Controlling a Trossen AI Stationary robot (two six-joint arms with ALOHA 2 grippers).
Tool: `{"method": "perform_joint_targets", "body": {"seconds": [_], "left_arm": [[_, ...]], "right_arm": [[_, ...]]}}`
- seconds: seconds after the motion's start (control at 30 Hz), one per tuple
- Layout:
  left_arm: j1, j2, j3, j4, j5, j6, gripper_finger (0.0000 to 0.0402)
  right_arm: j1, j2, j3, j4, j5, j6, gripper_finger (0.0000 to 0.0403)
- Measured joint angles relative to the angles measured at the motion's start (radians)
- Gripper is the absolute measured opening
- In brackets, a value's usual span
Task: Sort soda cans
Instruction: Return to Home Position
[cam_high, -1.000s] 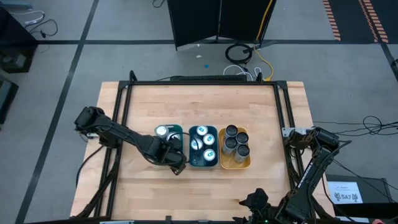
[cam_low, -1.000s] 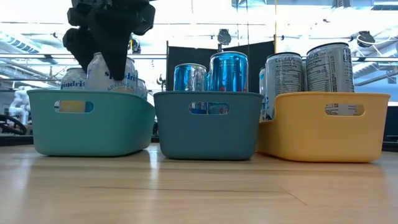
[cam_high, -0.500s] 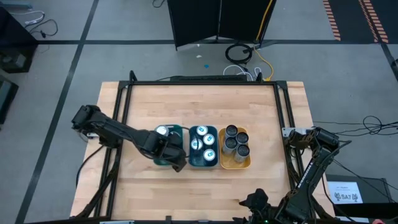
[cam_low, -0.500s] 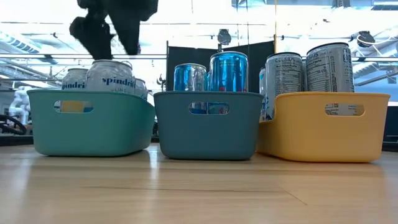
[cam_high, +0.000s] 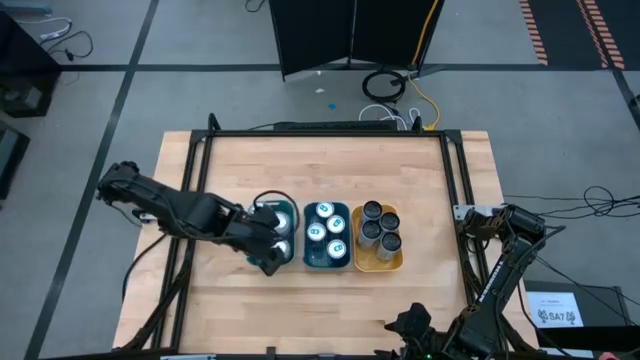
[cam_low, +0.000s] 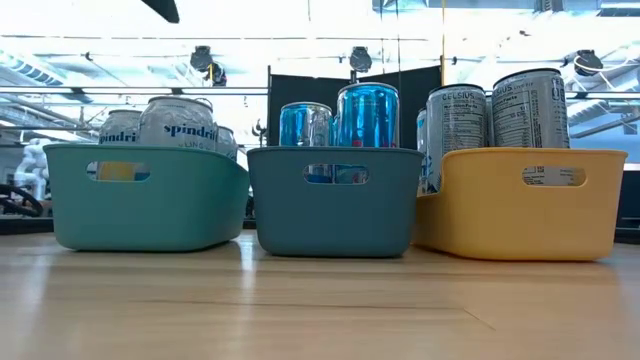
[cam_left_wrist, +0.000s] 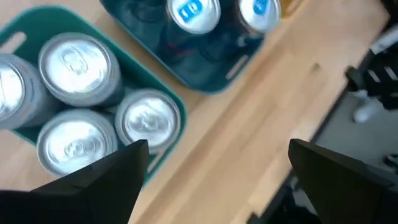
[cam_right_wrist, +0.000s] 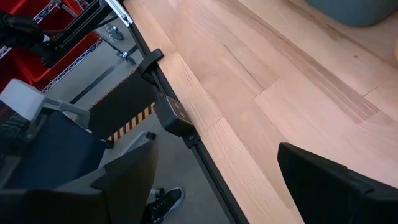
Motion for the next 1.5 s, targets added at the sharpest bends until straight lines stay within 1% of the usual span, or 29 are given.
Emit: {"method": "perform_joint_targets", "body": {"seconds": [0.1, 0.17, 0.23, 0.3, 0.4, 0.47, 0.53, 0.63, 0.7, 0.77, 0.83, 0.87, 0.93, 1.0, 1.1, 1.2, 1.27, 1.37, 1.43, 1.5], "left_arm": [[-0.015, -0.025, 0.0, -0.003, 0.041, 0.026, 0.0393], [-0.024, -0.039, 0.0, -0.003, 0.098, 0.101, 0.0393], [-0.032, -0.047, 0.0, -0.004, 0.165, 0.191, 0.0393], [-0.042, -0.048, 0.0, -0.004, 0.192, 0.251, 0.0393], [-0.062, -0.043, -0.001, -0.003, 0.193, 0.327, 0.0393], [-0.076, -0.035, -0.001, -0.003, 0.187, 0.347, 0.0393], [-0.091, -0.03, -0.008, 0.001, 0.15, 0.349, 0.0393], [-0.12, -0.032, -0.026, 0.006, 0.079, 0.34, 0.0393], [-0.147, -0.031, -0.036, 0.008, 0.057, 0.341, 0.0393], [-0.177, -0.031, -0.048, 0.029, 0.031, 0.355, 0.0393], [-0.205, -0.031, -0.063, 0.084, -0.006, 0.414, 0.0393], [-0.216, -0.031, -0.073, 0.119, -0.025, 0.443, 0.0393], [-0.231, -0.031, -0.099, 0.209, -0.065, 0.479, 0.0393], [-0.241, -0.031, -0.131, 0.298, -0.086, 0.516, 0.0393], [-0.241, -0.031, -0.203, 0.422, -0.095, 0.557, 0.0393], [-0.237, -0.031, -0.271, 0.501, -0.095, 0.559, 0.0393], [-0.237, -0.031, -0.301, 0.514, -0.096, 0.553, 0.0393], [-0.238, -0.038, -0.328, 0.529, -0.102, 0.551, 0.0393], [-0.237, -0.048, -0.337, 0.532, -0.13, 0.551, 0.0393], [-0.237, -0.057, -0.339, 0.528, -0.168, 0.568, 0.0393]], "right_arm": [[0.0, 0.0, 0.0, 0.0, -0.006, 0.0, 0.0322], [0.0, 0.0, 0.0, 0.0, -0.02, 0.0, 0.0322], [0.0, 0.0, 0.0, 0.0, -0.062, 0.0, 0.0322], [0.0, 0.0, 0.0, -0.002, -0.107, -0.001, 0.0322], [0.0, 0.0, 0.0, -0.026, -0.162, 0.0, 0.0322], [0.0, 0.0, 0.0, -0.048, -0.187, 0.0, 0.0322], [0.0, 0.0, 0.0, -0.053, -0.194, 0.0, 0.0322], [0.0, 0.0, 0.0, -0.049, -0.258, 0.0, 0.0322], [0.0, 0.0, 0.0, -0.053, -0.289, -0.02, 0.0322], [0.0, 0.0, 0.0, -0.067, -0.287, -0.092, 0.0322], [0.0, 0.0, 0.0, -0.06, -0.259, -0.195, 0.0322], [0.0, 0.0, 0.0, -0.06, -0.229, -0.261, 0.0322], [-0.005, 0.001, 0.0, -0.075, -0.135, -0.363, 0.0322], [-0.028, 0.002, -0.004, -0.091, -0.081, -0.419, 0.0322], [-0.092, 0.002, -0.047, -0.086, -0.095, -0.492, 0.0322], [-0.163, 0.001, -0.088, 0.013, -0.16, -0.646, 0.0322], [-0.207, -0.009, -0.111, 0.089, -0.188, -0.771, 0.0322], [-0.272, -0.054, -0.151, 0.211, -0.19, -0.955, 0.0322], [-0.319, -0.105, -0.203, 0.288, -0.196, -1.06, 0.0322], [-0.367, -0.167, -0.282, 0.395, -0.243, -1.137, 0.0322]]}}
